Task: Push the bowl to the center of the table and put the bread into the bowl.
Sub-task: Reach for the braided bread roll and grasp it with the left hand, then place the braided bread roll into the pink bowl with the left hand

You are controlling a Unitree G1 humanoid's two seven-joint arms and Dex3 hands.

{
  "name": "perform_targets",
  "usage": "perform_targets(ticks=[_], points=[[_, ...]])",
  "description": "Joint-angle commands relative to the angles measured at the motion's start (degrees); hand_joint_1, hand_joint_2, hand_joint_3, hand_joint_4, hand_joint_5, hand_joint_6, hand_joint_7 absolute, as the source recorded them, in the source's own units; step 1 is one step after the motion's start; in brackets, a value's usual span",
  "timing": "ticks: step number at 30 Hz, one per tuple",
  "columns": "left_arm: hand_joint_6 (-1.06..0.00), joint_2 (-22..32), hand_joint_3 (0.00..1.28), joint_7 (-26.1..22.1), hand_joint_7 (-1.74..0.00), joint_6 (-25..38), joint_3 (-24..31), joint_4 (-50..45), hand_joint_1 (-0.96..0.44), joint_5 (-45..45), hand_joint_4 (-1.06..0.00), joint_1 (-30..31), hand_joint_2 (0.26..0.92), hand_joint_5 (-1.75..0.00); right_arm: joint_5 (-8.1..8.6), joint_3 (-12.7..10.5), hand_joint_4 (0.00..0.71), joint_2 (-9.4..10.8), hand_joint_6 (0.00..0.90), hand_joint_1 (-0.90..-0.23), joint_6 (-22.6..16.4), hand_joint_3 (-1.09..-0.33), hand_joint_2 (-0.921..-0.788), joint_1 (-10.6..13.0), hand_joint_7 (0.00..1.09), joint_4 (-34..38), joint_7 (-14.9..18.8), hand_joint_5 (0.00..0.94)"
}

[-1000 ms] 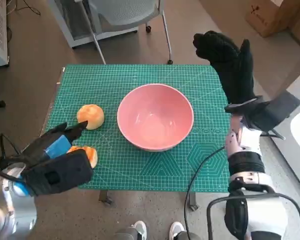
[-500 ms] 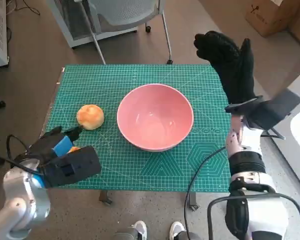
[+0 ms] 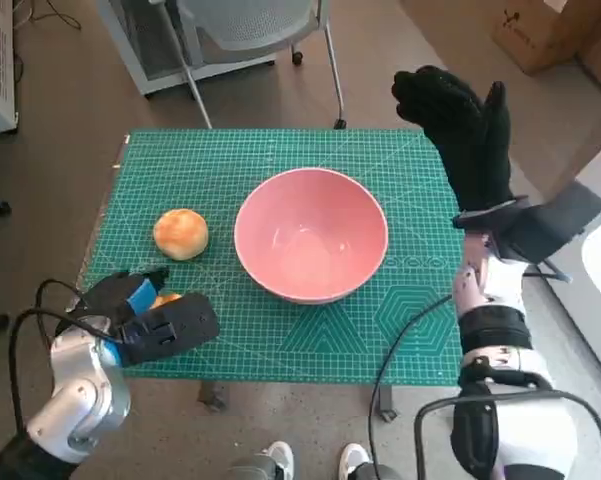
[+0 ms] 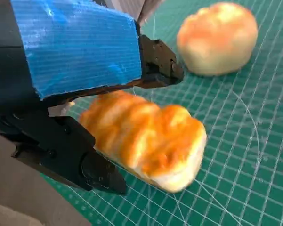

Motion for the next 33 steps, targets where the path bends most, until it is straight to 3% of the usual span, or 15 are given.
perform_targets(ticks=[1,5,8,9,10,12,14,16,20,26,33], points=[[-0.42,-0.4,0.03,-0.6,-0.02,-1.9,0.6,0.3,0.04,0.6,-0.32,-0.2,0.715,-0.04,0.8,-0.2,0.232,-0.5,0.378,-0.705,0.9,-0.653,-0.921,1.6,0.0,-0.1,1.0,0.002],[-0.46,-0.5,0.04,-1.3,-0.02,-3.0,1.5,0.0,0.05,-0.1,-0.45,0.1,0.725,-0.06,1.15,-0.2,0.232,-0.6,0.378,-0.707,0.8,-0.653,-0.921,1.6,0.0,-0.1,1.4,0.002],[-0.51,-0.4,0.05,-1.8,-0.03,-3.6,1.9,-0.2,0.06,0.0,-0.61,0.3,0.734,-0.13,1.5,-0.2,0.232,-0.6,0.378,-0.705,0.8,-0.653,-0.921,1.7,0.0,0.0,1.8,0.001],[-0.57,-0.4,0.05,-1.9,-0.03,-3.9,2.0,-0.2,0.07,0.1,-0.65,0.3,0.74,-0.34,1.61,-0.2,0.232,-0.7,0.378,-0.701,0.8,-0.654,-0.921,1.7,0.0,0.0,1.9,0.001],[-0.59,-0.1,0.05,-2.0,-0.02,-4.5,2.1,-0.2,0.07,0.1,-0.64,0.5,0.742,-0.41,1.69,-0.2,0.232,-0.7,0.378,-0.701,0.9,-0.654,-0.921,1.7,0.0,0.0,1.9,0.001],[-0.68,0.2,0.04,-2.1,-0.06,-5.6,2.4,-0.4,0.22,0.2,-0.7,0.8,0.823,-0.77,1.78,-0.2,0.23,-0.7,0.378,-0.697,1.0,-0.654,-0.921,1.7,0.0,0.0,2.0,0.001],[-0.71,0.5,0.02,-1.9,-0.3,-7.0,2.8,-0.4,0.3,0.2,-0.74,1.3,0.865,-0.94,1.87,-0.2,0.229,-0.6,0.378,-0.694,1.2,-0.654,-0.921,1.7,0.0,0.0,2.0,0.0],[-0.72,0.8,0.03,-1.4,-0.66,-8.6,3.4,-0.4,0.16,0.1,-0.76,1.8,0.879,-1.07,1.99,-0.3,0.229,-0.6,0.378,-0.691,1.3,-0.654,-0.921,1.7,0.0,0.0,2.1,0.0],[-0.75,1.0,0.05,-0.7,-0.92,-11.2,4.8,-0.6,0.04,0.3,-0.73,2.7,0.887,-1.17,2.13,-0.3,0.229,-0.4,0.378,-0.688,1.3,-0.653,-0.921,1.9,0.0,-0.1,2.3,0.0],[-0.74,1.3,0.07,-0.7,-1.0,-12.9,7.1,-2.9,0.01,1.3,-0.68,4.1,0.895,-1.23,1.88,-0.1,0.228,-0.2,0.377,-0.687,0.9,-0.651,-0.921,2.1,0.0,0.0,2.1,0.0],[-0.72,1.5,0.07,-0.7,-1.01,-13.4,10.6,-7.7,0.0,2.0,-0.7,5.9,0.897,-1.23,1.14,0.3,0.231,-0.2,0.38,-0.682,0.3,-0.651,-0.921,2.4,0.0,-0.2,1.3,0.001]])
